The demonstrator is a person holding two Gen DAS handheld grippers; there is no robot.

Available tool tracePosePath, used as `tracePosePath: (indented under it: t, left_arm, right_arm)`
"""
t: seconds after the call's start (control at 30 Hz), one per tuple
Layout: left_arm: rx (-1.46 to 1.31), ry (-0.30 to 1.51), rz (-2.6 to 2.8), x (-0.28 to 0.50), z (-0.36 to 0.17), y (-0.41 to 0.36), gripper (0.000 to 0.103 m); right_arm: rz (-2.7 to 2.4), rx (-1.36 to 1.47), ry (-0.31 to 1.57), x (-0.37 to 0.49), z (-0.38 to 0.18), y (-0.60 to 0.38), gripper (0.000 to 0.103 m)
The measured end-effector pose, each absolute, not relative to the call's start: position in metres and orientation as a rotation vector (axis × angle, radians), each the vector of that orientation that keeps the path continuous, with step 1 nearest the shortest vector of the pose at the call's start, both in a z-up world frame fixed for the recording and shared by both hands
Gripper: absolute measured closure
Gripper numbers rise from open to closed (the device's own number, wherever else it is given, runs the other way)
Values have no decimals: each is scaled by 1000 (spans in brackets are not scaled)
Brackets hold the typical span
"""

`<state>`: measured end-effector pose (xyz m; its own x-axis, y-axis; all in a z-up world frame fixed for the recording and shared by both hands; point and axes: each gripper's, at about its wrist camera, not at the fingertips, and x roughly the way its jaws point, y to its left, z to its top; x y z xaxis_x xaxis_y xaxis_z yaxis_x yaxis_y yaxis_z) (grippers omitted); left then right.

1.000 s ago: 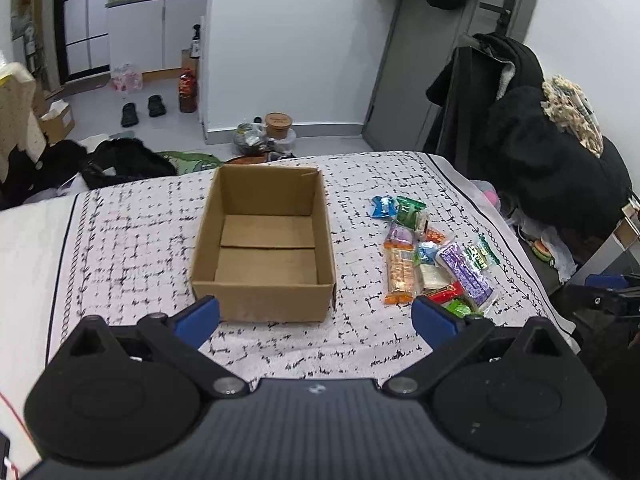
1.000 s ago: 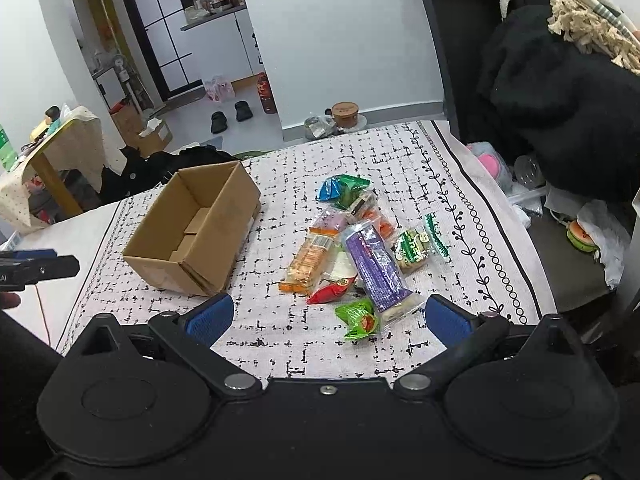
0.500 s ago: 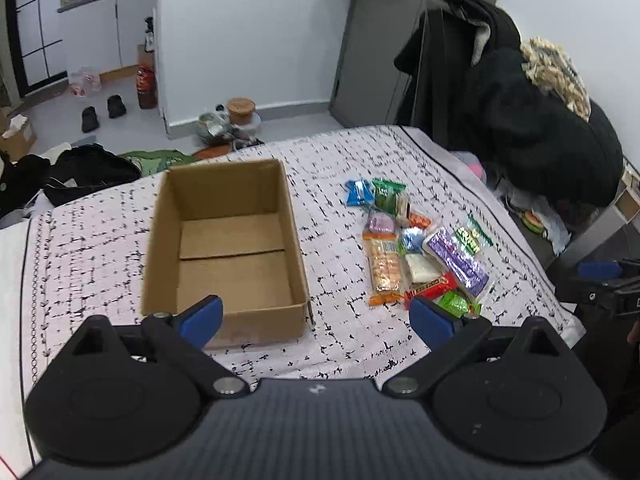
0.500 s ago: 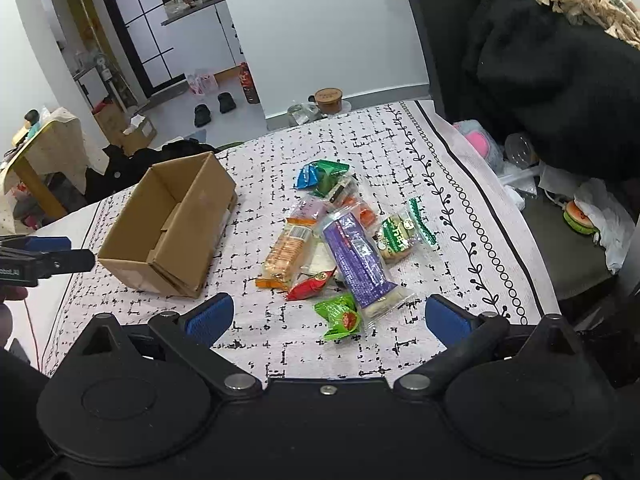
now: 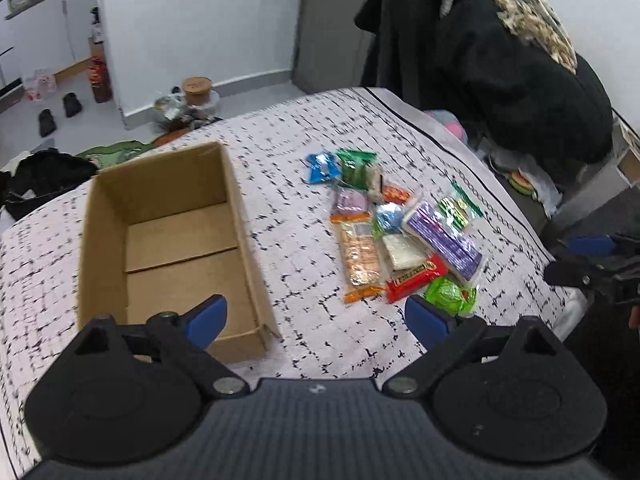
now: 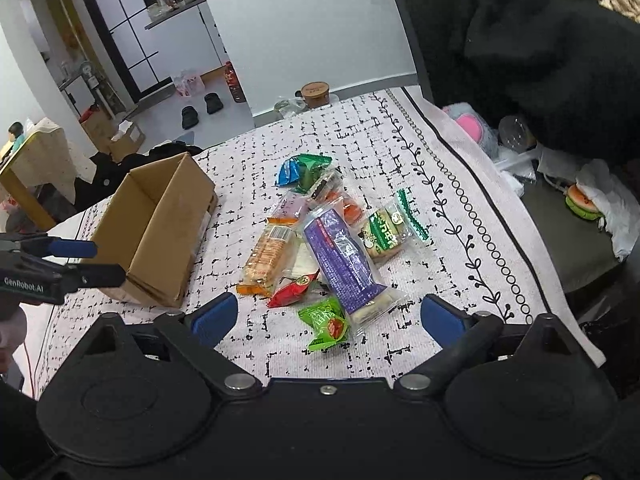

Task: Organize snacks
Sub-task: 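Grasp the purple bar with the right gripper while the left gripper grasps the orange cracker pack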

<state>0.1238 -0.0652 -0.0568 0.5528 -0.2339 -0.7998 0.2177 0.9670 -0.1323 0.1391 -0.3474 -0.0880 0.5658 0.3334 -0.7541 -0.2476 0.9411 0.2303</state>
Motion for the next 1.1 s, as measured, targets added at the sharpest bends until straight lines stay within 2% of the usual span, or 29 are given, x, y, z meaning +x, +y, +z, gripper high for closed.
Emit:
tracePosePath:
  t: [0.47,0.87,1.1]
  left_arm:
    - [7,1007,-340,175,-80,-90,13]
    - [-26,1062,-349,211,-111,-118,16]
    - [-36,1104,-334,227,-135,-136,23]
  right_arm:
    - [313,128,938,169,-110,-340,17]
    - [311,135,984,191,-133,-335,20]
    - [304,156,994,207,-148,-334,23]
